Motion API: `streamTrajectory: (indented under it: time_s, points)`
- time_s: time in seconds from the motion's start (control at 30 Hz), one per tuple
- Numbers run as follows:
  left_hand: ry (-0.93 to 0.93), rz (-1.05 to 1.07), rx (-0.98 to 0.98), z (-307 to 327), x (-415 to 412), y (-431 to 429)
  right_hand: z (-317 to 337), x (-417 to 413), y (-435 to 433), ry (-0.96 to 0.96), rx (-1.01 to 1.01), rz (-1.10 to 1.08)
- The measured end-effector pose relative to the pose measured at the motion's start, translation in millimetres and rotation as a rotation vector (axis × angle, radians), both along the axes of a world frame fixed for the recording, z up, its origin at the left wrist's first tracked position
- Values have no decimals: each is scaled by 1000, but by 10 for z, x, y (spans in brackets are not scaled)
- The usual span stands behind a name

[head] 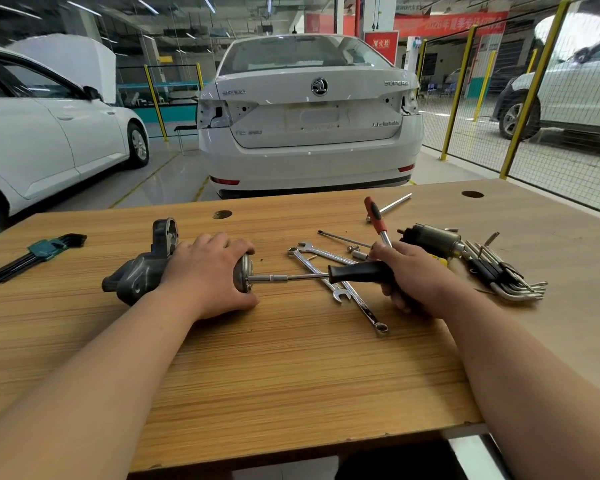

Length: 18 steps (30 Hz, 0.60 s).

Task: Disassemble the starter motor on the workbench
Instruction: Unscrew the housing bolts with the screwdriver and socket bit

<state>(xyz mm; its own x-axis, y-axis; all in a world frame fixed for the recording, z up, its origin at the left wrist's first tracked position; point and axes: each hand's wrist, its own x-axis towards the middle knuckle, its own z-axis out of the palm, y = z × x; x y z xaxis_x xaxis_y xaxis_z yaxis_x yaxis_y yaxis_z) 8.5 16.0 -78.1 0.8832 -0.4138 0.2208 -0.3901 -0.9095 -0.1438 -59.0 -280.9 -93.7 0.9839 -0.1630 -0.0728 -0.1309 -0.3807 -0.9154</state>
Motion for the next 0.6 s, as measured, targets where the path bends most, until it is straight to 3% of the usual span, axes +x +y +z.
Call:
streamTrajectory:
  time_s: [0.1, 0.23, 0.33, 0.43, 0.6]
  points:
    - [6, 2, 11, 5, -3, 7, 1, -1, -23, 13, -4, 27]
    - [22, 8, 15, 5, 13, 11, -16, 5, -73, 35, 282, 105]
    - [23, 13, 17, 3, 18, 11, -27, 8, -101, 34, 366, 143]
    - [24, 10, 20, 6, 20, 24, -26, 7, -93, 15, 322, 156]
    - [35, -41, 86, 69, 95, 115, 7, -35, -85, 2, 72, 166]
